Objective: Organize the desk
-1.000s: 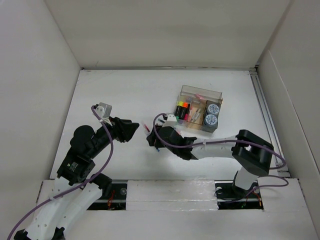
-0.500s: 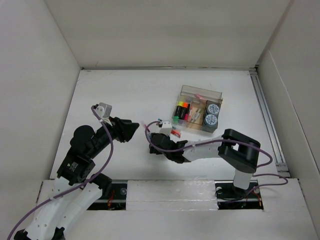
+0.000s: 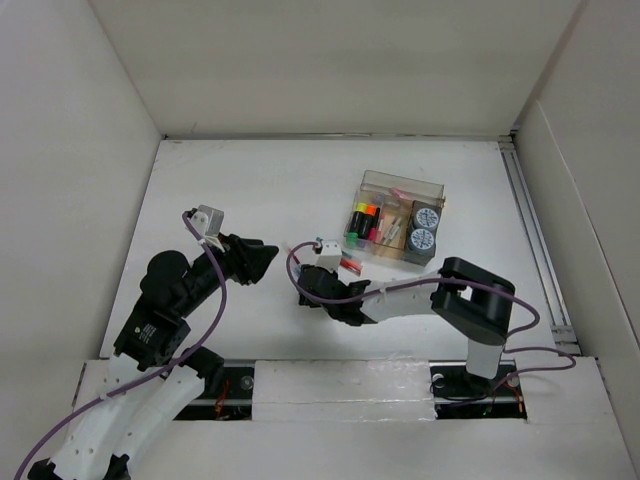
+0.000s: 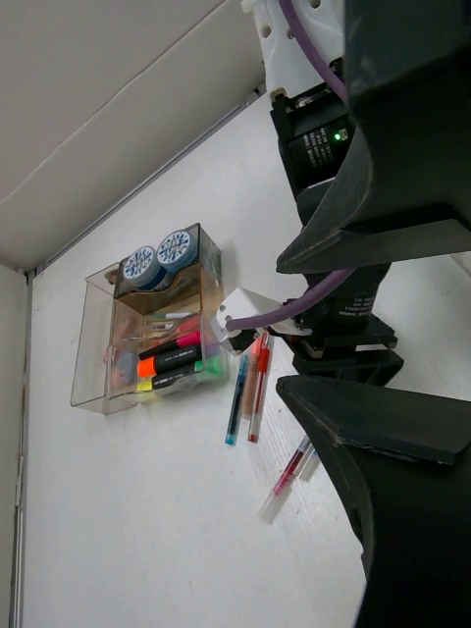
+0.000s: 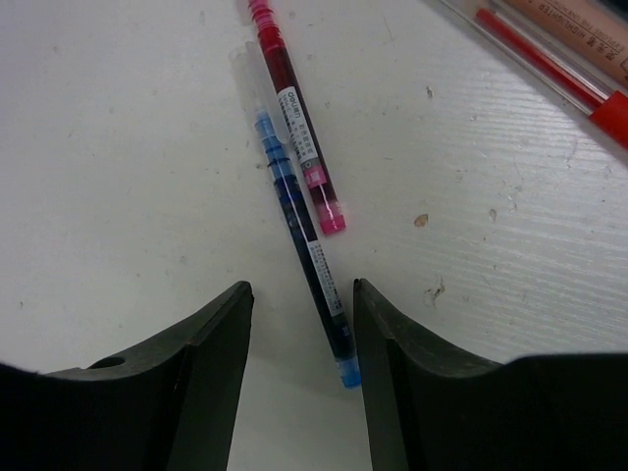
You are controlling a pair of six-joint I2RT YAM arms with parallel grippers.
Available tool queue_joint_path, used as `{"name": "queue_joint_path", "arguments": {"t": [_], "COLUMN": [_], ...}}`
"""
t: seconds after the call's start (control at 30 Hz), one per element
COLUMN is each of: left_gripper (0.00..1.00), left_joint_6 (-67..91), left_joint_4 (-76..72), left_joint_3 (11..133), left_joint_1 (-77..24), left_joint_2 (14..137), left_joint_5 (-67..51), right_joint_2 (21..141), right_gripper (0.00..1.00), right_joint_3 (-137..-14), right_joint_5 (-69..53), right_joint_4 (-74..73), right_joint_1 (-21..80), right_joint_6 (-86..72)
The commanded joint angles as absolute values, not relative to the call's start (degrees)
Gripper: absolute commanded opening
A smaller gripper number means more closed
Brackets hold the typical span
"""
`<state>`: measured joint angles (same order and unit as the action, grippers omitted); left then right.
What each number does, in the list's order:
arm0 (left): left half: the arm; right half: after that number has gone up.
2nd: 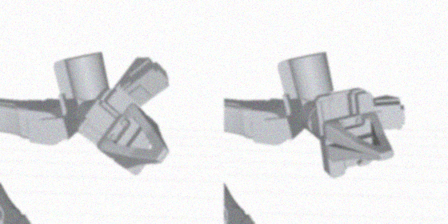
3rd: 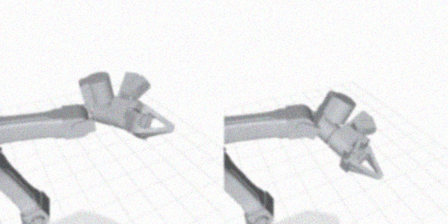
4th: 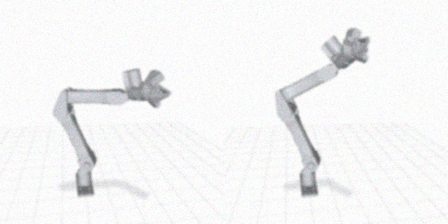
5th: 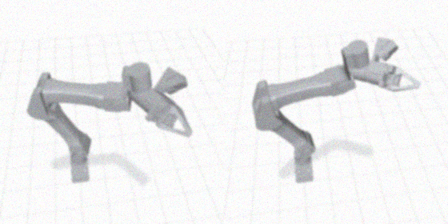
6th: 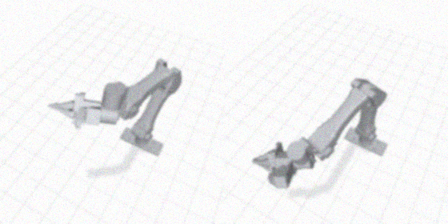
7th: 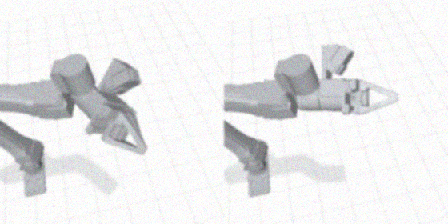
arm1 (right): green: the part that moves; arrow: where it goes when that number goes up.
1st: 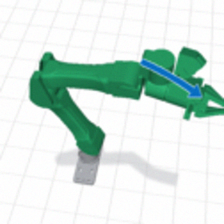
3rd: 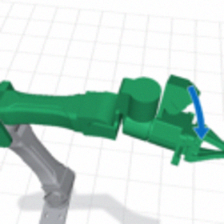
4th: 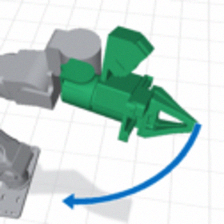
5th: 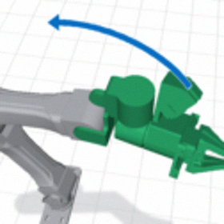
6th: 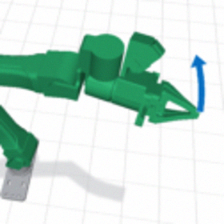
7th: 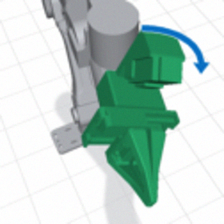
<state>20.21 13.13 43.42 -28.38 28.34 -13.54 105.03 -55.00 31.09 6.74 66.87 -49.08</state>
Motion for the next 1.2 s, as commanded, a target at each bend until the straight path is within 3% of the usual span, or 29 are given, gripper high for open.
{"name": "queue_joint_path", "arguments": {"t": [0.0,0.1,0.3,0.43,0.5,0.83,0.93,0.97,1.03,1.17], "left_gripper": [0.42,0.42,0.42,0.42,0.42,0.42,0.42,0.42,0.42,0.42], "left_joint_6": [19.69,19.69,19.69,19.69,19.69,19.69,19.69,19.69,19.69,19.69], "left_joint_4": [10.99,11.07,11.16,10.99,11.07,11.16,10.99,11.07,10.99,10.99], "left_joint_3": [44.21,44.21,44.21,44.21,44.21,44.3,44.21,44.21,44.3,44.3], "left_joint_1": [-28.21,-28.21,-28.21,-28.21,-28.21,-28.21,-28.21,-28.21,-28.21,-28.21], "left_joint_2": [28.12,28.04,28.04,27.95,27.86,27.95,27.69,27.77,27.86,27.86], "left_joint_5": [-14.41,-14.41,-14.59,-14.5,-14.68,-14.5,-14.41,-14.41,-14.41,-14.5], "right_joint_2": [107.39,109.59,112.15,112.94,115.82,122.34,122.78,122.96,123.66,122.96], "right_gripper": [0.49,0.4,0.32,0.34,0.39,0.38,0.29,0.16,0.01,0.0], "right_joint_3": [-58.35,-60.55,-63.1,-64.42,-67.39,-74.88,-74.36,-74.53,-75.75,-75.94], "right_joint_5": [31.47,28.84,28.56,29.26,31.1,35.51,34.11,33.67,32.96,31.73], "right_joint_4": [5.9,5.45,4.92,4.57,3.0,0.18,1.4,1.23,0.18,0.18], "right_joint_1": [67.5,67.5,68.64,68.64,68.64,68.64,68.64,68.64,68.64,68.64], "right_joint_6": [-47.99,-47.46,-47.81,-47.37,-46.59,-44.3,-43.16,-42.55,-42.28,-41.92]}}
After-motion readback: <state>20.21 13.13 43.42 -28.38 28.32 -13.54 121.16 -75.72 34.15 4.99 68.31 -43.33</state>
